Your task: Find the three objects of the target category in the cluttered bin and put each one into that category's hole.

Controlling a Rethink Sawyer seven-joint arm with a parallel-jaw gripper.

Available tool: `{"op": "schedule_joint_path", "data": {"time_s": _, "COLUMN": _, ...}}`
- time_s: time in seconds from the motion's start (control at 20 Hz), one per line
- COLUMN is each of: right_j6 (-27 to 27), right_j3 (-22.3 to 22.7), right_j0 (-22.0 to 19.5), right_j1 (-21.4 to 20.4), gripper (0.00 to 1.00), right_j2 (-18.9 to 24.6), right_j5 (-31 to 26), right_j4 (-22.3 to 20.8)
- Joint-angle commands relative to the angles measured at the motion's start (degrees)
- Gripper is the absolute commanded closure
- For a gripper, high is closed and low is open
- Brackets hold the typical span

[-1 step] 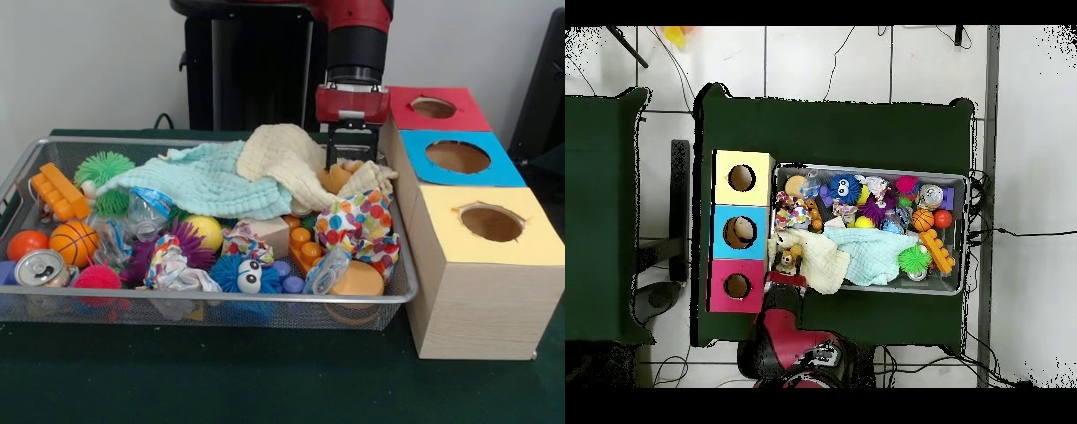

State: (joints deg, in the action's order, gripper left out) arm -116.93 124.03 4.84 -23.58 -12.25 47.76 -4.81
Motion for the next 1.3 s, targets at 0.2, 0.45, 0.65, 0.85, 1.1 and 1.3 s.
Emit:
{"op": "schedule_joint_path", "data": {"time_s": 0.2, "right_j6": -6.8, "right_j3": -8.4, "right_j0": 1.2, "right_j1": 3.5, "gripper": 0.0, "right_j2": 1.1, "right_j5": 5.7, "right_j4": 2.9}}
{"op": "schedule_joint_path", "data": {"time_s": 0.45, "right_j6": -7.7, "right_j3": -8.1, "right_j0": 0.8, "right_j1": 3.1, "gripper": 1.0, "right_j2": 1.1, "right_j5": 4.0, "right_j4": 2.6}}
{"op": "schedule_joint_path", "data": {"time_s": 0.65, "right_j6": -8.2, "right_j3": -7.9, "right_j0": 0.4, "right_j1": 1.9, "gripper": 1.0, "right_j2": 1.8, "right_j5": 2.5, "right_j4": 1.8}}
{"op": "schedule_joint_path", "data": {"time_s": 0.85, "right_j6": -8.1, "right_j3": -6.5, "right_j0": 0.4, "right_j1": -0.6, "gripper": 1.0, "right_j2": 1.7, "right_j5": 0.3, "right_j4": 1.4}}
{"op": "schedule_joint_path", "data": {"time_s": 1.1, "right_j6": -7.7, "right_j3": -3.2, "right_j0": 0.5, "right_j1": -6.5, "gripper": 1.0, "right_j2": 1.2, "right_j5": -4.7, "right_j4": 0.3}}
{"op": "schedule_joint_path", "data": {"time_s": 1.3, "right_j6": -7.3, "right_j3": -1.3, "right_j0": 0.4, "right_j1": -11.4, "gripper": 1.0, "right_j2": 0.9, "right_j5": -9.3, "right_j4": -0.3}}
